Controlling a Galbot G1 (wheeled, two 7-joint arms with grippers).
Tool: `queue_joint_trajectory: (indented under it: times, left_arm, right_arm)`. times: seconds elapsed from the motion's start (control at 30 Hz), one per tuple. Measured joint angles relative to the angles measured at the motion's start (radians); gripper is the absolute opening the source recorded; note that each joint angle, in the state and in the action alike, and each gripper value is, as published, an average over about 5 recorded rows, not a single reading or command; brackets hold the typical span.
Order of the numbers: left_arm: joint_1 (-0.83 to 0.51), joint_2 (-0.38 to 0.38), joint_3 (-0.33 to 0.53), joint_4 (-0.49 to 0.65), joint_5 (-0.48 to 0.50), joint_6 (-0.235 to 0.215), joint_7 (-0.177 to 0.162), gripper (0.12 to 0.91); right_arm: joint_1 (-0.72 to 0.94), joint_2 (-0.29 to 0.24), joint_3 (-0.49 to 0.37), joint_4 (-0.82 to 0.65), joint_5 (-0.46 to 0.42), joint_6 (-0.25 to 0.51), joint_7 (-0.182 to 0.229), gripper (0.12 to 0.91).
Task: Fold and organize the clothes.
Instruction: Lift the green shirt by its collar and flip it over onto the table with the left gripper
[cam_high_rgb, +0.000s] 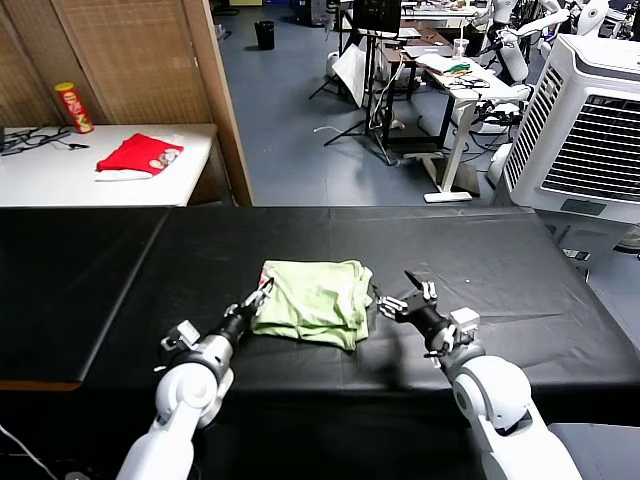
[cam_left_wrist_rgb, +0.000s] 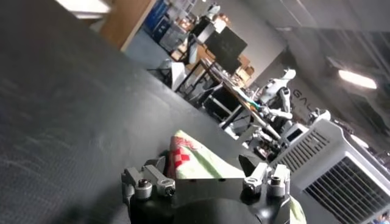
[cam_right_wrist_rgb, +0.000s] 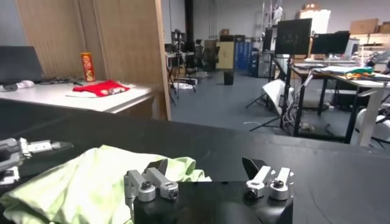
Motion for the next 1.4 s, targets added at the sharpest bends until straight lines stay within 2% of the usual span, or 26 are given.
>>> queue_joint_trajectory:
  times: [0.13,0.23,0.33,0.57,0.67,0.83,1.03,1.4]
  left_arm:
    - [-0.001,-0.008,0.005,0.009,-0.001,0.008,0.000,0.794]
    - [-0.002,-0.015,0.007,0.015,-0.002,0.010,0.000,0.739]
    - [-0.002,-0.018,0.007,0.017,-0.007,0.011,-0.001,0.605]
    - [0.001,-0.015,0.003,0.010,-0.007,0.017,-0.006,0.217]
    - [0.009,-0.006,-0.002,-0.005,0.025,0.029,-0.021,0.147]
    - [0.037,0.036,-0.026,-0.053,0.122,0.070,-0.051,0.149]
    - [0.079,0.155,-0.079,-0.137,0.225,0.093,-0.069,0.148]
    - [0.199,0.466,-0.262,-0.263,0.443,0.062,-0.029,0.148]
  right_arm:
    - [0.000,0.002,-0.002,0.002,-0.001,0.000,0.000,0.798]
    - [0.001,0.003,-0.002,0.003,-0.001,-0.001,0.000,0.798]
    - [0.001,0.006,-0.002,0.004,-0.002,-0.001,0.000,0.798]
    - [-0.004,0.022,-0.007,0.005,-0.011,-0.001,0.001,0.798]
    - [-0.007,0.026,-0.006,0.006,-0.015,-0.001,0.008,0.798]
    - [-0.009,0.027,0.002,0.004,-0.022,-0.006,0.030,0.798]
    - [-0.016,0.034,0.001,-0.002,-0.031,-0.008,0.034,0.798]
    - [-0.012,0.042,-0.019,-0.009,-0.032,-0.007,0.037,0.798]
